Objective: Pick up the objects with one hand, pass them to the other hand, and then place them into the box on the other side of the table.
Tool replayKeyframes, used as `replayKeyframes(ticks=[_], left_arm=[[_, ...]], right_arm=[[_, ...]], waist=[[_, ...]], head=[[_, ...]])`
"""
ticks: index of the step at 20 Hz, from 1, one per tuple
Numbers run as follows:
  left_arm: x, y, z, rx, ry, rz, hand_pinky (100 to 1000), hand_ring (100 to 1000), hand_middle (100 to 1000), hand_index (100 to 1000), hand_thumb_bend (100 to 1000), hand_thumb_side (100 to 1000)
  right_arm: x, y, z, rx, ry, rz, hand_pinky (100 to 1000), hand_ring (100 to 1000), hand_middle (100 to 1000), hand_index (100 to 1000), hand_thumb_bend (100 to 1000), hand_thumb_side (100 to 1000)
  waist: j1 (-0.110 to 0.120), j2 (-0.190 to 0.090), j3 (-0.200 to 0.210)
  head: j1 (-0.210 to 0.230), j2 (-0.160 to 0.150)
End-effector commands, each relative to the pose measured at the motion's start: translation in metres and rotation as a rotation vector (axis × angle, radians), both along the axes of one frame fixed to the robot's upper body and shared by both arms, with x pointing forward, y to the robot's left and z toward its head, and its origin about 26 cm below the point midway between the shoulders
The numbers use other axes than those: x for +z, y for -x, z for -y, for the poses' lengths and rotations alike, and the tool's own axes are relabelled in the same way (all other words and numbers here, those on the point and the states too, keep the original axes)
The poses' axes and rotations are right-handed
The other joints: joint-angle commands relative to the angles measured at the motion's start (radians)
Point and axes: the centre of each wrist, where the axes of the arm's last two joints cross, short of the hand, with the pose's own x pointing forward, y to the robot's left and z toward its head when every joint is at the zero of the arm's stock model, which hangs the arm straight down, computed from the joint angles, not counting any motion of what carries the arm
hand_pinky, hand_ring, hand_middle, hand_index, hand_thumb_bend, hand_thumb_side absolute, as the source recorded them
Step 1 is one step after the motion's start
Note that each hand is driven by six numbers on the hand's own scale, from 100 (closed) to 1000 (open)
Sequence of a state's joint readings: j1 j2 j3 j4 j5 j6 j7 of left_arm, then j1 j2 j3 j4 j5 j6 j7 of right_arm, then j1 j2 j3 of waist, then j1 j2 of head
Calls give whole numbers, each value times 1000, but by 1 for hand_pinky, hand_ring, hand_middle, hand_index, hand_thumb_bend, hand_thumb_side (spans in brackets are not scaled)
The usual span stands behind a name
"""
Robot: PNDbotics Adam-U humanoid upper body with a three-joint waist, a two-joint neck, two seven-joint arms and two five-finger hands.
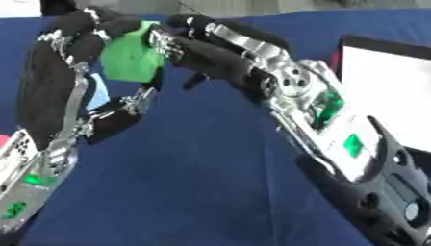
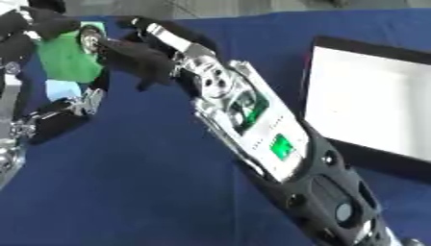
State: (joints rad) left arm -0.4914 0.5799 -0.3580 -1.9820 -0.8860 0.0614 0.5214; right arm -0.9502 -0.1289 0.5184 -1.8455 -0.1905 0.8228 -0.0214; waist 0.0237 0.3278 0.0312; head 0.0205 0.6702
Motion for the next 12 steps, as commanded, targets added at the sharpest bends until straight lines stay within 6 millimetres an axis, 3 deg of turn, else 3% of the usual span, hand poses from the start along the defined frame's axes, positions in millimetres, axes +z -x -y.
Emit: replayKeyframes(ticks=[1,12], left_arm=[[7,3,-2,-5,-4,22,621,536,450,509,165,100],[10,3,-1,-17,-14,28,620,536,447,507,167,100]], right_arm=[[11,6,5,28,-19,28,658,849,882,1000,100,648],[15,14,3,86,10,24,665,854,885,1000,100,619]], waist=[[4,-16,-1],[3,-15,-1]], head=[[3,-10],[0,-9]])
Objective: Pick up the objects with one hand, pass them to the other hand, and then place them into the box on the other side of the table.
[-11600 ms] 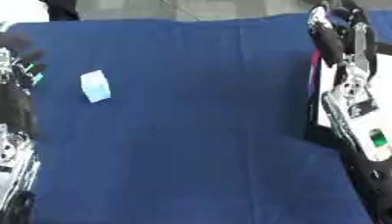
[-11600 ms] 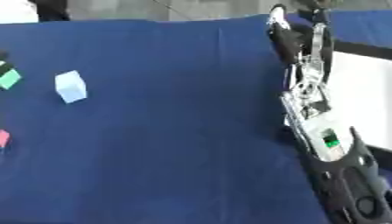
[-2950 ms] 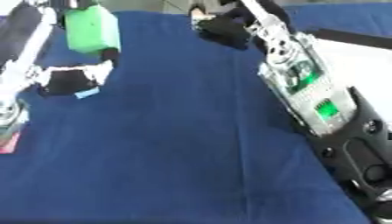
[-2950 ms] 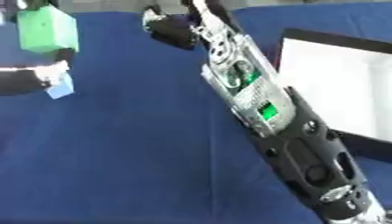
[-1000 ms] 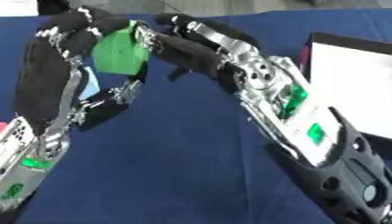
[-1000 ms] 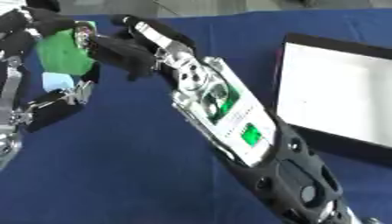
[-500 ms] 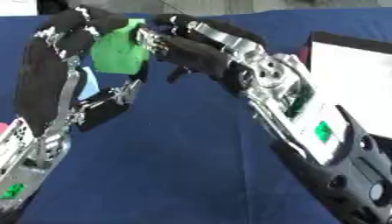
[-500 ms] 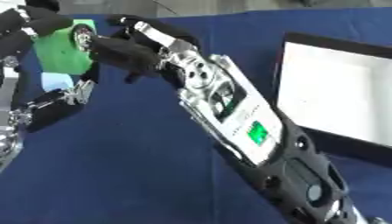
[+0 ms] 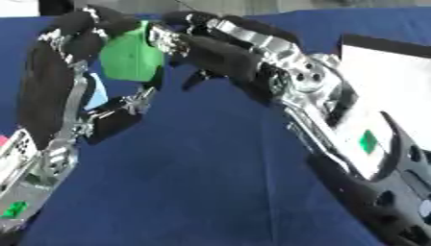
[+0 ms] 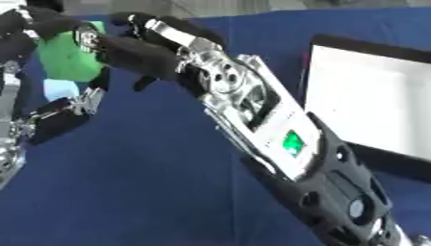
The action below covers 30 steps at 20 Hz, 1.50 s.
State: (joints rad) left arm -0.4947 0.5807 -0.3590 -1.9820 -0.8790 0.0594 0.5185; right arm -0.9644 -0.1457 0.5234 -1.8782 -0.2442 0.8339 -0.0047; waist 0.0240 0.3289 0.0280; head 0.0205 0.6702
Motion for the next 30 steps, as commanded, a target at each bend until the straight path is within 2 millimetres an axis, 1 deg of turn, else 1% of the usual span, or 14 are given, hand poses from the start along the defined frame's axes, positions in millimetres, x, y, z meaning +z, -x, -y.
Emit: replayKeyframes(ticks=[1,8,15,17,19,21,24,25,26,27,30], left_arm=[[9,3,-1,-13,-15,34,620,535,447,506,167,100],[11,2,0,-21,-18,60,617,535,446,505,175,100],[10,3,2,-37,-18,70,617,534,445,505,175,100],[10,3,3,-47,-19,70,616,533,445,504,176,100],[10,3,4,-56,-22,69,616,533,445,505,179,100],[10,3,5,-61,-25,65,617,533,445,505,178,100],[9,3,6,-68,-32,57,618,534,446,507,177,100],[9,3,6,-69,-34,54,618,534,446,508,177,100],[8,3,6,-70,-35,52,618,534,447,509,175,100],[8,3,6,-69,-34,49,619,534,447,510,174,100],[7,4,5,-68,-35,44,620,536,451,516,168,100]], right_arm=[[8,6,0,27,13,33,667,855,885,1000,100,617],[1,4,-7,37,83,20,668,854,883,1000,100,585],[0,7,-13,44,97,21,660,849,877,1000,100,565],[0,8,-14,46,94,21,658,846,873,1000,100,546],[-1,9,-16,39,89,18,654,843,860,993,100,505],[-1,9,-17,26,83,8,651,841,848,978,100,483],[-4,8,-19,6,68,-23,646,836,792,916,100,421],[-5,7,-19,-2,61,-35,645,835,786,908,100,415],[-5,6,-19,-14,51,-46,642,827,755,867,100,399],[-6,5,-19,-27,41,-56,642,824,746,855,100,398],[-7,3,-19,-61,-2,-79,636,804,694,805,100,449]], waist=[[3,-16,2],[1,-14,5],[1,-13,6],[1,-12,6],[2,-11,6],[2,-10,6],[2,-9,6],[2,-9,6],[1,-9,5],[1,-9,5],[1,-9,5]], head=[[-1,-9],[-3,-10],[-6,-10],[-8,-9],[-9,-8],[-10,-8],[-11,-8],[-11,-8],[-11,-7],[-11,-7],[-10,-7]])
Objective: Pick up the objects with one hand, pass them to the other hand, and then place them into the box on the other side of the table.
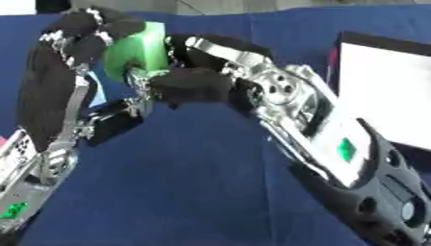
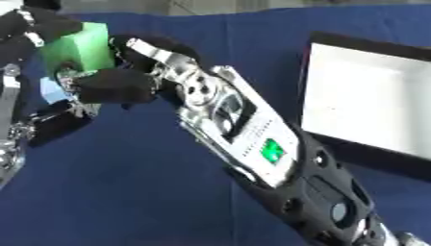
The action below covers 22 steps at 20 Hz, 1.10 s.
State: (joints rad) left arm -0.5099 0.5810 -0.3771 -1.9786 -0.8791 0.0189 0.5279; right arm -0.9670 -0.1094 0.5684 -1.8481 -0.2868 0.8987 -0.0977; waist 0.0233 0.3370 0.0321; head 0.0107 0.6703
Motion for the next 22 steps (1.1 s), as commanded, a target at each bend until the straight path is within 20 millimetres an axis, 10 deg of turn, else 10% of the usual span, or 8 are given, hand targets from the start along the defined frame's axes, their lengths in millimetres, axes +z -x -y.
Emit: replayKeyframes(ticks=[1,10,22], left_arm=[[6,4,1,-16,-13,22,621,537,453,521,166,100],[0,5,-7,64,-64,-31,728,690,623,736,672,107],[-3,5,-17,172,-114,-150,799,810,762,872,847,293]], right_arm=[[2,0,-2,-27,-49,-15,634,797,674,787,100,455],[1,-3,1,-94,-133,-44,610,743,547,626,100,397],[2,-9,7,-148,-158,-23,593,713,495,561,100,285]], waist=[[2,-17,0],[3,-18,-1],[4,-19,-1]], head=[[-1,-7],[-5,-8],[-7,-8]])
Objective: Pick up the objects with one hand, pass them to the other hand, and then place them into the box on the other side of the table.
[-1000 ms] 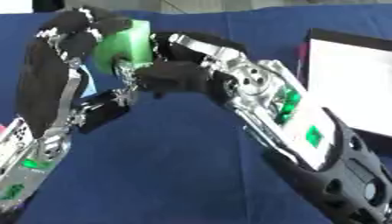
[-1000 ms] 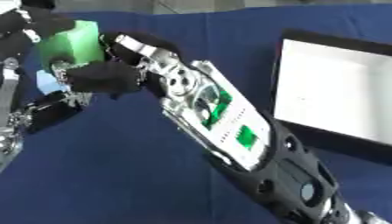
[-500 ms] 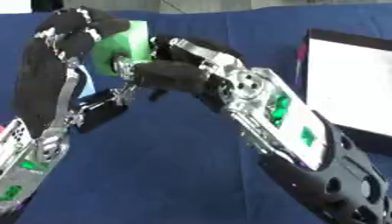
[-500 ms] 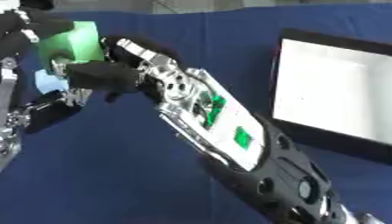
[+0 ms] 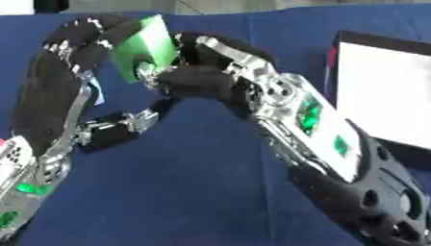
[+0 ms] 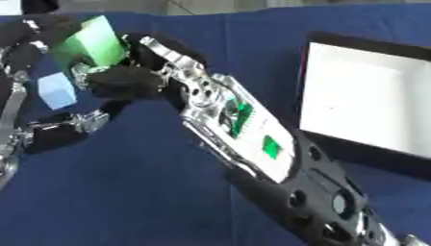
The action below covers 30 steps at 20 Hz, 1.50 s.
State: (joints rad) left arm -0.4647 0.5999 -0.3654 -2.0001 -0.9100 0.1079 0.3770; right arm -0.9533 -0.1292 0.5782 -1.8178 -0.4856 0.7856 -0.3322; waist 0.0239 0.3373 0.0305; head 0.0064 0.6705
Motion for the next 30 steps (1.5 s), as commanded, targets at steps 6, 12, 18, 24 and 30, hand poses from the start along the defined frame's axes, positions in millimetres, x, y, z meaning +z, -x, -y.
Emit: replayKeyframes(ticks=[6,12,18,24,30], left_arm=[[3,-1,-17,125,-21,-23,801,818,769,877,838,294],[5,-2,-29,215,94,16,789,807,759,876,767,293],[5,-1,-47,280,211,60,773,783,736,833,670,280],[3,1,-61,310,249,86,763,755,725,798,625,279],[2,3,-72,344,262,104,772,768,738,794,630,288]], right_arm=[[13,-6,12,-128,-5,32,590,710,491,557,100,277],[14,-23,33,-243,-7,34,590,708,490,556,100,259],[18,-54,85,-510,-15,49,591,707,497,564,100,215],[18,-93,158,-904,47,19,599,701,517,588,100,118],[31,-101,208,-1128,80,39,611,693,518,590,100,100]], waist=[[4,-19,0],[0,-18,-2],[-3,-19,-4],[-6,-20,-8],[-8,-24,-17]], head=[[-6,-9],[-12,-14],[-23,-19],[-53,-28],[-89,-27]])
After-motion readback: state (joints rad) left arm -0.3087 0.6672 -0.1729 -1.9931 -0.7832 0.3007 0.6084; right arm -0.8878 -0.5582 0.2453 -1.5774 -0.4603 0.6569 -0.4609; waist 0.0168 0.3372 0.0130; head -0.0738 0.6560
